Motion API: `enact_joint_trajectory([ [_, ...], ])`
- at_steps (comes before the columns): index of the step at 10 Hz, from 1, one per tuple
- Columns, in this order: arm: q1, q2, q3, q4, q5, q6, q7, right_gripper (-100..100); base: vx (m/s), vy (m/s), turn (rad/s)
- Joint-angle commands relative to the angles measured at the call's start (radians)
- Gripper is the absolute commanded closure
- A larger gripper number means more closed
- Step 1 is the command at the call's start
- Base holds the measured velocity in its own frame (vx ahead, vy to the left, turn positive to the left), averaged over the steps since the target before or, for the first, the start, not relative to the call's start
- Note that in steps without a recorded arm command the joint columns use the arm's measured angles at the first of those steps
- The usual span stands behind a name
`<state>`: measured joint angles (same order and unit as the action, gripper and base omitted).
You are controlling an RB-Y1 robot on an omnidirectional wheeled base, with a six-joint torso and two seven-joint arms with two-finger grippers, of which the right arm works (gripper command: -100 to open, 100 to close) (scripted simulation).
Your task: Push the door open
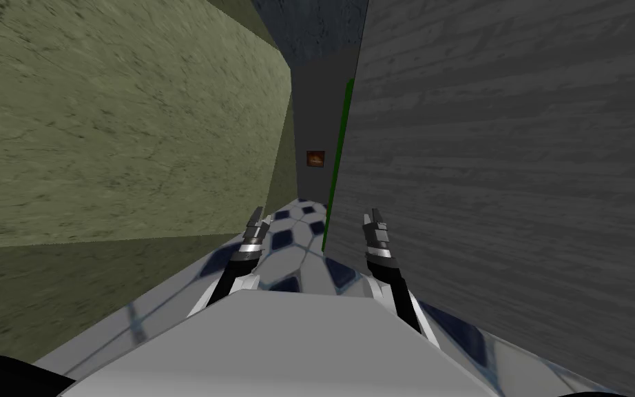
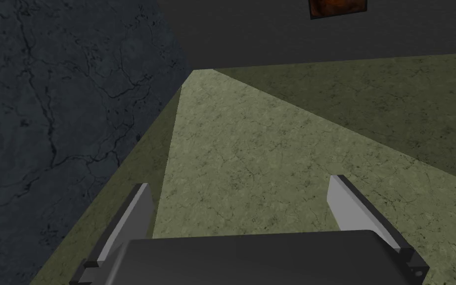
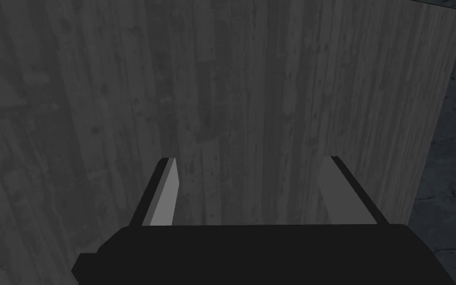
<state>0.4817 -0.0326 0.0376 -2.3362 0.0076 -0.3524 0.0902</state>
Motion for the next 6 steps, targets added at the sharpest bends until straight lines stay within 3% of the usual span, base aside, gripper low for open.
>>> enact_joint_trajectory([
  [1, 0.007, -0.009, -0.005, 0.017, -0.027, -0.012, -0.010, -100, 0.084, 0.085, -0.188],
  [6, 0.025, -0.028, -0.020, 0.067, -0.107, -0.048, -0.037, -100, 0.143, 0.145, -0.166],
])
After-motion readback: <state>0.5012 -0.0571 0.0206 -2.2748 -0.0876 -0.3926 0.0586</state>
